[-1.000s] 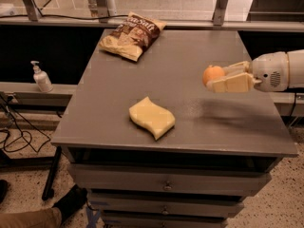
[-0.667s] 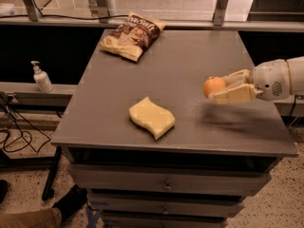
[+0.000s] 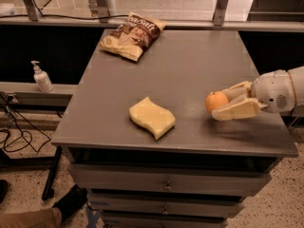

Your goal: Move orange near sponge

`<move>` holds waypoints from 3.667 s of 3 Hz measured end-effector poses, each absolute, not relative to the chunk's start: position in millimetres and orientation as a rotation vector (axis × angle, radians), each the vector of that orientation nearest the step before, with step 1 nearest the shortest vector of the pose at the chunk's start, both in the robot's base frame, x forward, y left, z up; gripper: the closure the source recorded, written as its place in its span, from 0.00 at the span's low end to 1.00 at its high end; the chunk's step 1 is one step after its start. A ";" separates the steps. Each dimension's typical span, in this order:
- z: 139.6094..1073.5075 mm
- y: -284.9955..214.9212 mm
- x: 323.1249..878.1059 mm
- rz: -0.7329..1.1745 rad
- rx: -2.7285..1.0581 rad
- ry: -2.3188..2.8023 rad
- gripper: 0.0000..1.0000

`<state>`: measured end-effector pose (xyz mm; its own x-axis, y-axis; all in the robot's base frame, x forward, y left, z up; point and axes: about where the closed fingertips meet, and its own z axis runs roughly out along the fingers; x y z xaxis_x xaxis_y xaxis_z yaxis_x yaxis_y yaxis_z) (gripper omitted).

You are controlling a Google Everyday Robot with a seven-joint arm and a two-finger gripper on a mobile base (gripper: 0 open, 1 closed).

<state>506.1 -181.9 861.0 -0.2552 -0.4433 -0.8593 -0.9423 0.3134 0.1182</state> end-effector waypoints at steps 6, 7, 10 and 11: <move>834.1 -92.2 478.8 1.039 -1.343 1.737 0.82; 836.0 -90.7 480.2 1.033 -1.339 1.736 0.59; 835.7 -97.5 478.1 1.024 -1.320 1.752 0.00; 836.5 -99.5 478.0 1.020 -1.317 1.753 0.00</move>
Offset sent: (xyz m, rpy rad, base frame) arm -0.0436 0.0455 -0.0439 0.0252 0.0863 0.1383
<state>478.0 -99.5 836.5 -0.2307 -0.4115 -0.8817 -0.9699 0.1697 0.1746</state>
